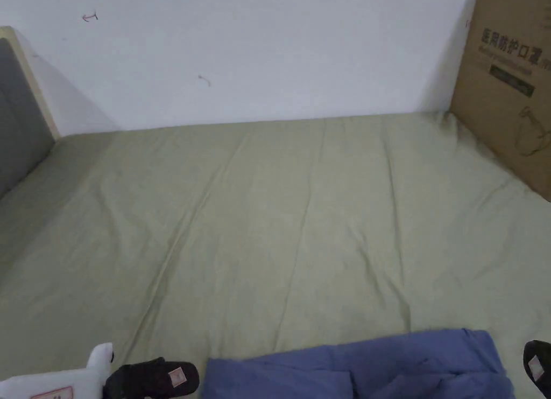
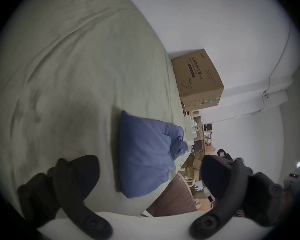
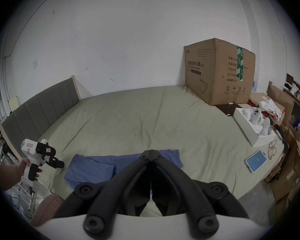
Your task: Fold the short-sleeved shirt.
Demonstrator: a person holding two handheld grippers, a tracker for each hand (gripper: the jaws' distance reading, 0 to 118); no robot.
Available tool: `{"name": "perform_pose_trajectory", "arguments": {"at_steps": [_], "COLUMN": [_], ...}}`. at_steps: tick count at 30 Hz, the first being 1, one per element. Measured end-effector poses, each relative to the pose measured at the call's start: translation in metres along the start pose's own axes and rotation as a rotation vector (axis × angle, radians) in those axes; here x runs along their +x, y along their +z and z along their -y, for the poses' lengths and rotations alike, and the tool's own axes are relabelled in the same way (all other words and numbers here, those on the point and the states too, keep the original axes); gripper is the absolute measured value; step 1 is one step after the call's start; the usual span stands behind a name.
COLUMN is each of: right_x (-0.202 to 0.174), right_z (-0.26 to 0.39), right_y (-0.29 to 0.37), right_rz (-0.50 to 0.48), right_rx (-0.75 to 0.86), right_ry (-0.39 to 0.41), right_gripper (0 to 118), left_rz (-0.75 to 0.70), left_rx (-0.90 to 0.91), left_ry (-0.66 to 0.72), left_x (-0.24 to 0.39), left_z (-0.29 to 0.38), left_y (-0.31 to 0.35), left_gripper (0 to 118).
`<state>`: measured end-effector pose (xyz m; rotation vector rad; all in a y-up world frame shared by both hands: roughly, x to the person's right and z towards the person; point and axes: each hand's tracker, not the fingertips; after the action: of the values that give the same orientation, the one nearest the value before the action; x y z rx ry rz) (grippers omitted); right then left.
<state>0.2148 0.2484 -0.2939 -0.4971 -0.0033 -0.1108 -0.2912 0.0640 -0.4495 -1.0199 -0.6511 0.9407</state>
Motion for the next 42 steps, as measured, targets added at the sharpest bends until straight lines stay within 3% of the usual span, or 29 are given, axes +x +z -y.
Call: {"name": "perform_pose_trajectory", "arguments": {"at_steps": [4,6,9,10,11,12,13,15,17,20,22,25,26,31,33,38,39,40,41,42], "right_x": [-0.008,-0.010,-0.013,-0.012,-0.012,-0.013,-0.014,-0.014,-0.015,-0.014,-0.011,-0.007,-0.004,0.007,0.015,0.036,0.040,0.044,0.049,0.055], "right_z": [-0.002,-0.001,-0.001,0.000,0.000,0.000,0.000,0.000,0.000,-0.003,-0.002,0.004,0.008,0.018,0.020,0.019,0.019,0.020,0.023,0.026], "right_y": [-0.006,-0.008,-0.009,-0.009,-0.010,-0.009,-0.009,-0.009,-0.009,-0.006,-0.004,-0.004,-0.004,-0.001,0.004,0.018,0.020,0.021,0.021,0.020], "right_rz": [-0.009,-0.006,-0.002,-0.002,0.000,0.001,0.000,-0.003,-0.005,-0.023,-0.031,-0.052,-0.060,-0.086,-0.084,-0.054,-0.045,-0.037,-0.030,-0.025], "right_rx": [-0.023,-0.042,-0.059,-0.062,-0.064,-0.065,-0.066,-0.072,-0.075,-0.059,-0.041,-0.035,-0.037,-0.058,-0.056,-0.046,-0.047,-0.048,-0.049,-0.052], "right_ry": [-0.004,-0.010,-0.026,-0.028,-0.027,-0.026,-0.024,-0.018,-0.009,0.002,0.003,-0.006,-0.014,-0.061,-0.080,-0.109,-0.115,-0.122,-0.131,-0.141], "right_gripper": [0,0,0,0,0,0,0,0,0,0,0,0,0,0,0,0,0,0,0,0], "left_rz": [0.086,0.269,0.320,0.297,0.254,0.118,-0.090,0.069,-0.128,-0.271,-0.438,-0.830,-0.876,-0.665,-0.534,-0.421,-0.408,-0.409,-0.385,-0.302], "left_rx": [-0.064,-0.015,-0.078,-0.066,-0.056,-0.046,-0.062,-0.007,-0.047,-0.003,0.052,0.114,0.132,0.122,0.067,-0.088,-0.120,-0.152,-0.163,-0.157], "left_ry": [0.169,0.115,0.136,0.116,0.078,0.050,0.024,0.063,-0.093,-0.279,-0.399,-0.469,-0.482,-0.339,-0.272,-0.240,-0.227,-0.213,-0.187,-0.147], "left_x": [-0.028,-0.017,-0.030,-0.028,-0.028,-0.025,-0.031,-0.015,0.013,0.067,0.098,0.131,0.139,0.168,0.177,0.181,0.177,0.176,0.171,0.168], "left_z": [0.007,0.005,0.001,0.003,0.003,0.008,0.012,0.011,0.014,0.020,0.027,0.032,0.034,0.036,0.034,0.038,0.040,0.043,0.046,0.047], "left_y": [-0.037,-0.060,-0.095,-0.101,-0.106,-0.111,-0.121,-0.109,-0.100,-0.067,-0.039,-0.010,-0.005,-0.034,-0.072,-0.188,-0.207,-0.221,-0.229,-0.233], "left_gripper": [118,118,116,106,77,9,10,10,11,11,11,11,11,11,11,12,17,33,64,102]}}
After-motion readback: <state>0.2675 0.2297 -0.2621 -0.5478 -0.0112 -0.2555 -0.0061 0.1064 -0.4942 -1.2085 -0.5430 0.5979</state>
